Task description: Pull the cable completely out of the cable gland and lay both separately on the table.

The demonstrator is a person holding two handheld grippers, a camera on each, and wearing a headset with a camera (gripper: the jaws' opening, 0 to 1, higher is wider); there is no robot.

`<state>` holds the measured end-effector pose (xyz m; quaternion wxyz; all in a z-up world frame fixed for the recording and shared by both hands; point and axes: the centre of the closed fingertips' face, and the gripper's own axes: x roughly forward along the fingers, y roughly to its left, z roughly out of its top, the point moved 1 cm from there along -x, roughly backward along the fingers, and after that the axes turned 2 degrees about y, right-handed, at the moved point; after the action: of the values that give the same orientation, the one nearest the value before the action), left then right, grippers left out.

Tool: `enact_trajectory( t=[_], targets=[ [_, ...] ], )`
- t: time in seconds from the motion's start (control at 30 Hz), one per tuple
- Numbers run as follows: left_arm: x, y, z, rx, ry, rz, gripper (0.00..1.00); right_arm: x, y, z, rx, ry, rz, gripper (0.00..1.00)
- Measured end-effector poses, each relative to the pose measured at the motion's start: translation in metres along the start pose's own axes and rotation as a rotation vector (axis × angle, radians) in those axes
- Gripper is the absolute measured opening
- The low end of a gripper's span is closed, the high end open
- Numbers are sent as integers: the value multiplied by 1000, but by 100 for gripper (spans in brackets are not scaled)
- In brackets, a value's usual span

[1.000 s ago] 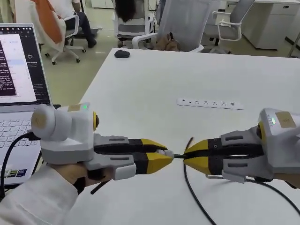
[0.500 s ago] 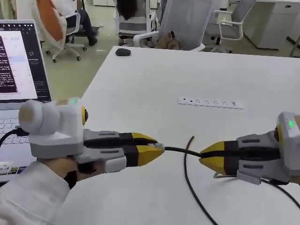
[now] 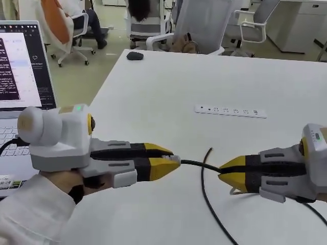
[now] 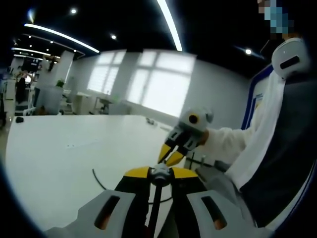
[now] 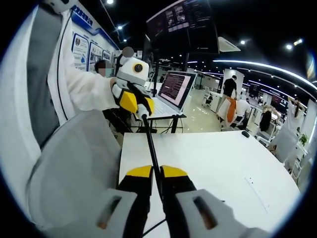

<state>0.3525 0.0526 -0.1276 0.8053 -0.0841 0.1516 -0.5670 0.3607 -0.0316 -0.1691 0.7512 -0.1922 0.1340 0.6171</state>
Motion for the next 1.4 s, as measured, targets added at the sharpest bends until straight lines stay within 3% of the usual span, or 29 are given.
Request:
enact_trajectory(
  t=[0.17, 0.27, 0.37, 0.57, 0.77, 0.93, 1.4],
  targets=[
    [5, -8, -2, 29, 28, -27, 17, 1, 4, 5, 15, -16, 26, 8],
    [9, -11, -5, 38, 42, -40, 17, 5, 5, 13, -3, -26, 29, 16],
    [11, -14, -7, 34, 45, -51, 17, 9, 9, 25, -38, -33, 59, 21],
    [14, -17, -8, 37, 55, -64, 17, 19, 21, 42, -85, -59, 131, 20],
    [14, -18, -9, 34, 55, -71, 17, 29, 30, 39, -115, -26, 179, 15],
    [14, -18, -10, 28, 51, -73, 17, 31, 32, 34, -111, -14, 191, 4],
    [14, -13, -10, 11, 44, -67, 17, 26, 24, 26, -94, -13, 172, 4]
  ],
)
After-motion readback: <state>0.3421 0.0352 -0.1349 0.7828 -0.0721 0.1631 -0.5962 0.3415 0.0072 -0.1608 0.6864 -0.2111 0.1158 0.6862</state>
